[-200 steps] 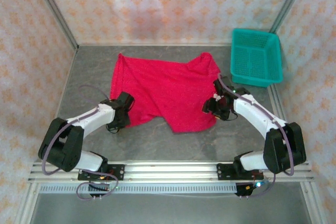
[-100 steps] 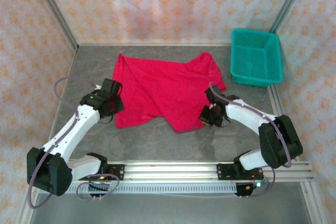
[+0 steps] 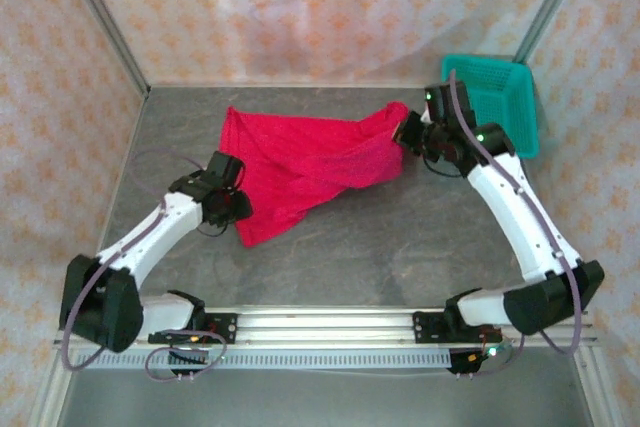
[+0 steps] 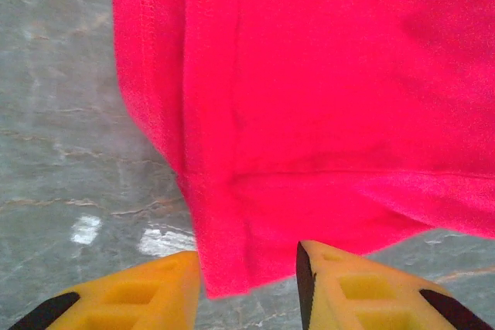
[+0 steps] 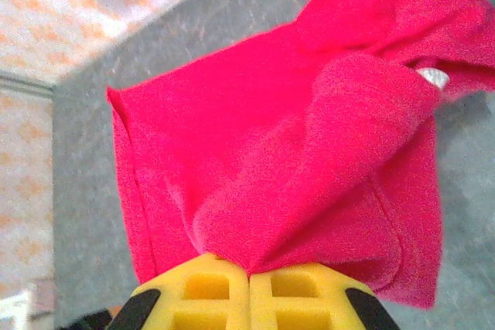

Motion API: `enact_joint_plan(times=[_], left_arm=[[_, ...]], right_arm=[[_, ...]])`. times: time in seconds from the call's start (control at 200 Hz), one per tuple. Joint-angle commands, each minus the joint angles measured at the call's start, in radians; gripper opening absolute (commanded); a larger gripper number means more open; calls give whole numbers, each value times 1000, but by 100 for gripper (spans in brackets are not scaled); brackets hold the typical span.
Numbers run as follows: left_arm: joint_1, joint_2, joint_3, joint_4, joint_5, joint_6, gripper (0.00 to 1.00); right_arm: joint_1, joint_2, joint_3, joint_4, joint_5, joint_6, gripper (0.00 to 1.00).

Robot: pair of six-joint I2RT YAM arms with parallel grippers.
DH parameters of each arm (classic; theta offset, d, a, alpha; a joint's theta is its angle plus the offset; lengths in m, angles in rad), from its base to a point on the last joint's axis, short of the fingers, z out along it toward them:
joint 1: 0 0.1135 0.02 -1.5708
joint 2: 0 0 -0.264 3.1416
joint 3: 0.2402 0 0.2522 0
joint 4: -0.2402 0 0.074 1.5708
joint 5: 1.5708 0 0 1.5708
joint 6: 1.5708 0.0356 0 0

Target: Fold the inside-out t-shirt

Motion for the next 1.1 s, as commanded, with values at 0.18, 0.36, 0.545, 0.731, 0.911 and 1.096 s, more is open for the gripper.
enact_joint_plan(times=[0.18, 0.36, 0.545, 0.731, 0.911, 1.096], left_arm=[[-43, 161, 132, -15, -58, 44, 37], [-152, 138, 127, -113, -153, 53, 43], [-299, 193, 122, -185, -281, 32, 35], [-343, 287, 123, -188, -338, 1, 31], [-343, 350, 123, -170, -346, -24, 37], [-344, 371, 95, -162, -342, -46, 37]], right_arm=[[-63, 702, 532, -137, -92, -32, 39], [-49, 674, 496, -169, -29, -90, 49], [-49, 436, 136, -29, -28, -87, 53], [-47, 335, -80, 36, -39, -82, 53], [-48, 315, -133, 37, -35, -94, 53], [-48, 318, -117, 25, -29, -100, 54]])
